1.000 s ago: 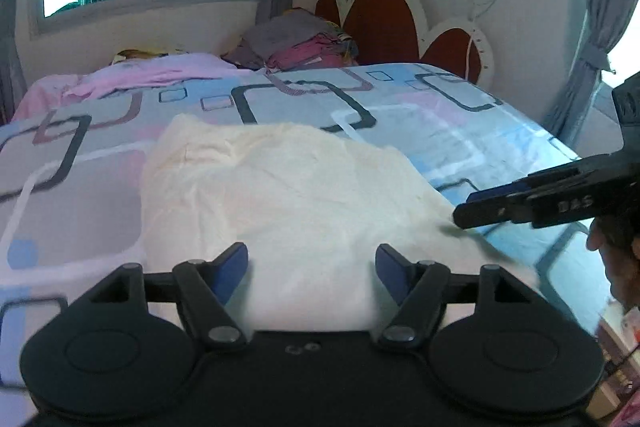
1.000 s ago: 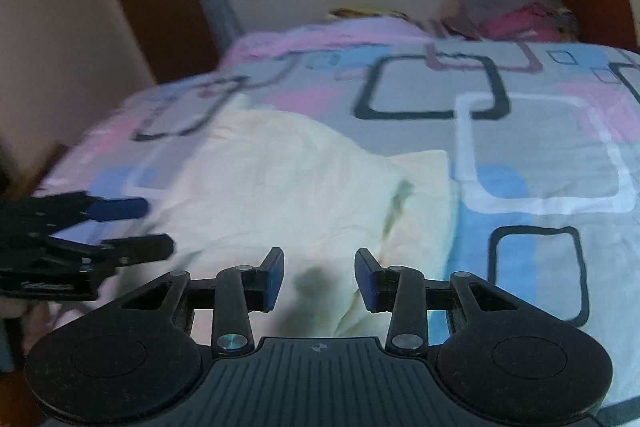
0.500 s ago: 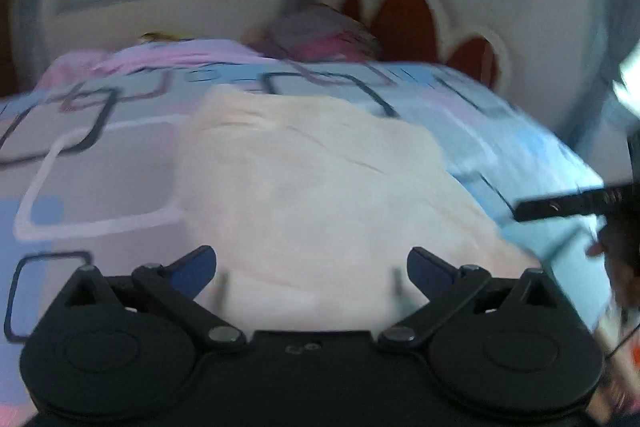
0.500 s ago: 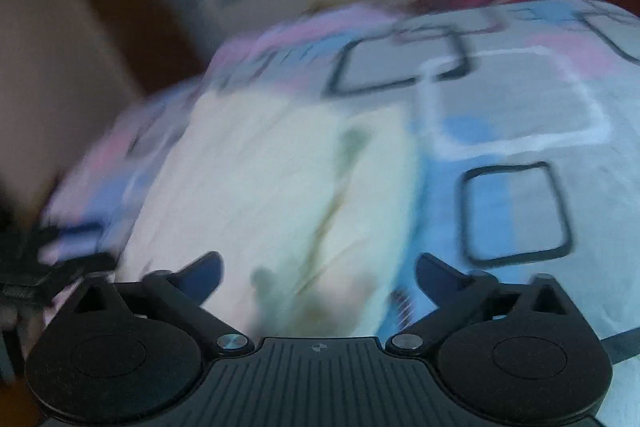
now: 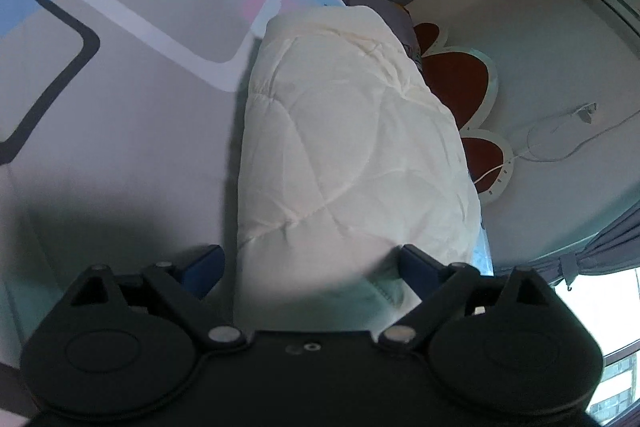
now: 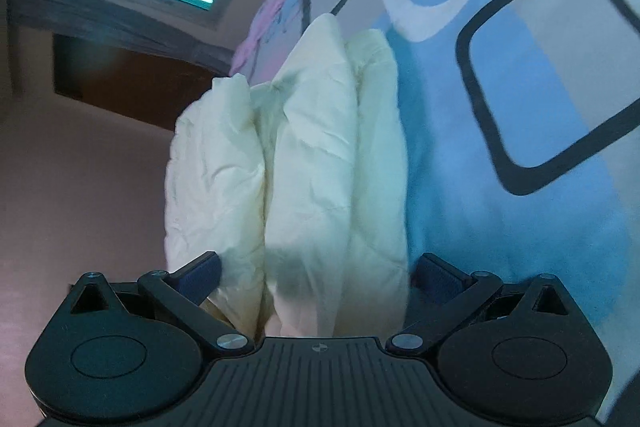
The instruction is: Fold large clothes
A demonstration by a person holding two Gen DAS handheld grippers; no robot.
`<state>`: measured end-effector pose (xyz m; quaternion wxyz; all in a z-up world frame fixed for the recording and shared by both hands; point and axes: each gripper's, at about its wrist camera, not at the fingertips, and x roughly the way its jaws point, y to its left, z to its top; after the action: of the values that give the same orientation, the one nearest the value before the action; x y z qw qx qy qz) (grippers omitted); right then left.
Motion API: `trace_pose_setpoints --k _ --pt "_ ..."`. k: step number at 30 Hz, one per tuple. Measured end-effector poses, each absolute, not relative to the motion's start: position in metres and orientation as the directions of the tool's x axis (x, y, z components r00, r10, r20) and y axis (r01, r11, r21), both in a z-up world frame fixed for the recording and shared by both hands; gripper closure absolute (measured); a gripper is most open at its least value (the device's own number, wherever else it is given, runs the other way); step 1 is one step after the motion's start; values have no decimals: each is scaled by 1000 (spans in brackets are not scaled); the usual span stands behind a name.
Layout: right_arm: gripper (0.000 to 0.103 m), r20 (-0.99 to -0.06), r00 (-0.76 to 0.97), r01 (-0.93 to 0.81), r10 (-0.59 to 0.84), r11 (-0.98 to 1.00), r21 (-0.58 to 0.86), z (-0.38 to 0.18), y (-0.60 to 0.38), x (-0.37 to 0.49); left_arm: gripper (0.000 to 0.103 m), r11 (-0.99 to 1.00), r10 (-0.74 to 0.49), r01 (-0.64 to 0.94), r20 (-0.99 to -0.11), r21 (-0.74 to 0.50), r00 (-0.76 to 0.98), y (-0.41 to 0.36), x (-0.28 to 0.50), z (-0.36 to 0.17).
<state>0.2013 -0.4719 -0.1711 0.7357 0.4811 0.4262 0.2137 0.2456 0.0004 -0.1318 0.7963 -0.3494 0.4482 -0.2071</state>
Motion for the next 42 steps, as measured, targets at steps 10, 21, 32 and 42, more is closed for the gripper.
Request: trace_pose_setpoints --k 10,21,32,42 --pt "0 -483 463 26 743 533 846 -174 -441 228 10 664 -676 60 -564 -745 474 7 257 -138" --pt "29 -536 446 8 717 595 803 -163 -397 238 26 548 -806 192 -452 -814 381 5 288 -139" --pt "43 -497 560 -74 663 638 767 -101 -359 226 28 521 -843 386 -390 -761 370 27 302 -88" --pt "43 -451 576 -222 682 661 717 -46 -282 259 28 526 -826 456 -303 -718 476 96 300 -41"
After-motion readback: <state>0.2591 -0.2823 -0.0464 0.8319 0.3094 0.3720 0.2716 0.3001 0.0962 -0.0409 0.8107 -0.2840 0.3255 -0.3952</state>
